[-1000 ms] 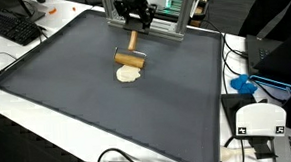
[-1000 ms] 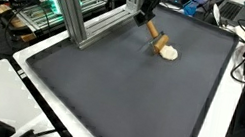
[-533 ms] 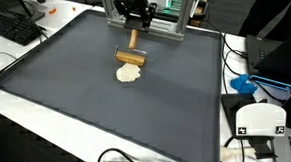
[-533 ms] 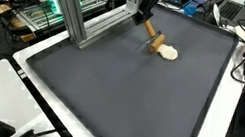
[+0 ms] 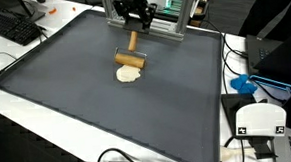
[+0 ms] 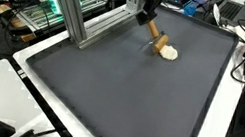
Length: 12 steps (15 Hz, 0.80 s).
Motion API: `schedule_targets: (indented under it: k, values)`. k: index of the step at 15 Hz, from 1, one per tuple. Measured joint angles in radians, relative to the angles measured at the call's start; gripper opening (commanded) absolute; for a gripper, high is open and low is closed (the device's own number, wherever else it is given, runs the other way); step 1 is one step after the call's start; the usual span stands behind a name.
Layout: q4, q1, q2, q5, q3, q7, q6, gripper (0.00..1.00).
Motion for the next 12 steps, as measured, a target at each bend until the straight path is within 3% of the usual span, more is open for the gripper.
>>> schedule_targets:
  k: [12]
  values:
    - [0.048, 0.000, 0.069, 0.009, 0.001, 0.012, 0.055, 0.35]
